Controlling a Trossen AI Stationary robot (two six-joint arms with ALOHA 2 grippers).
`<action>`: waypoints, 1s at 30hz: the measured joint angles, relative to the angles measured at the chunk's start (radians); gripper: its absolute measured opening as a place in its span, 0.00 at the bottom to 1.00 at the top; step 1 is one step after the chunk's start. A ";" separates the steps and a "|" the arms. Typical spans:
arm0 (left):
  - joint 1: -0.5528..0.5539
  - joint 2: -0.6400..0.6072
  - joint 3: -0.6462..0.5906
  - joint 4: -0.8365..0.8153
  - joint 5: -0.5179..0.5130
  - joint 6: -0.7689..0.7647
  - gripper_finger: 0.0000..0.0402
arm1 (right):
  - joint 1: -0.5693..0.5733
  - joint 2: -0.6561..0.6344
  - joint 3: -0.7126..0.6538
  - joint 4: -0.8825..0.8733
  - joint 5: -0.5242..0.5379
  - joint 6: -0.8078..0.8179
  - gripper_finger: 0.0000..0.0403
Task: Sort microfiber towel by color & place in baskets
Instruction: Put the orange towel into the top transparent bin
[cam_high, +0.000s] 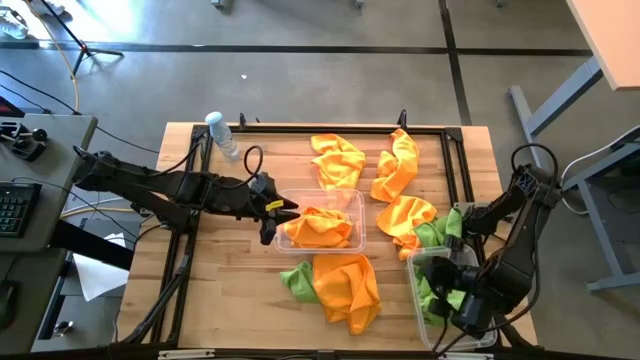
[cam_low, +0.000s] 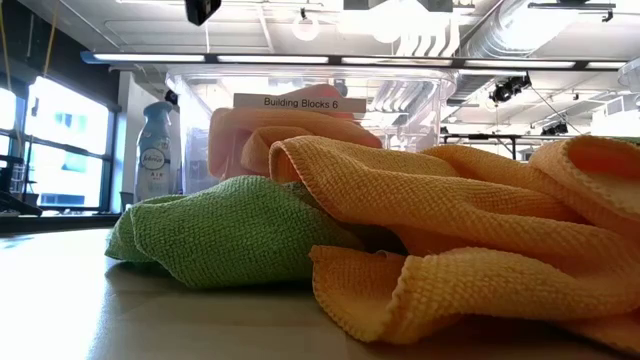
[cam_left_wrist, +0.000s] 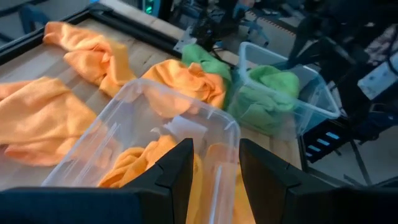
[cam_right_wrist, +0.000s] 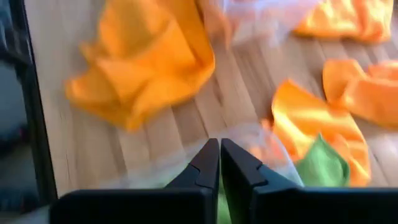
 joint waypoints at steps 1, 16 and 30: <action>-0.007 0.000 0.000 0.005 0.000 0.010 0.28 | -0.002 -0.003 -0.014 0.033 0.032 0.000 0.01; -0.072 0.000 0.000 -0.003 0.001 0.149 0.19 | -0.170 -0.125 -0.376 0.910 0.228 -0.301 0.00; -0.075 0.000 0.000 -0.155 0.000 0.261 0.19 | -0.414 -0.075 -0.353 1.175 -0.034 -0.576 0.00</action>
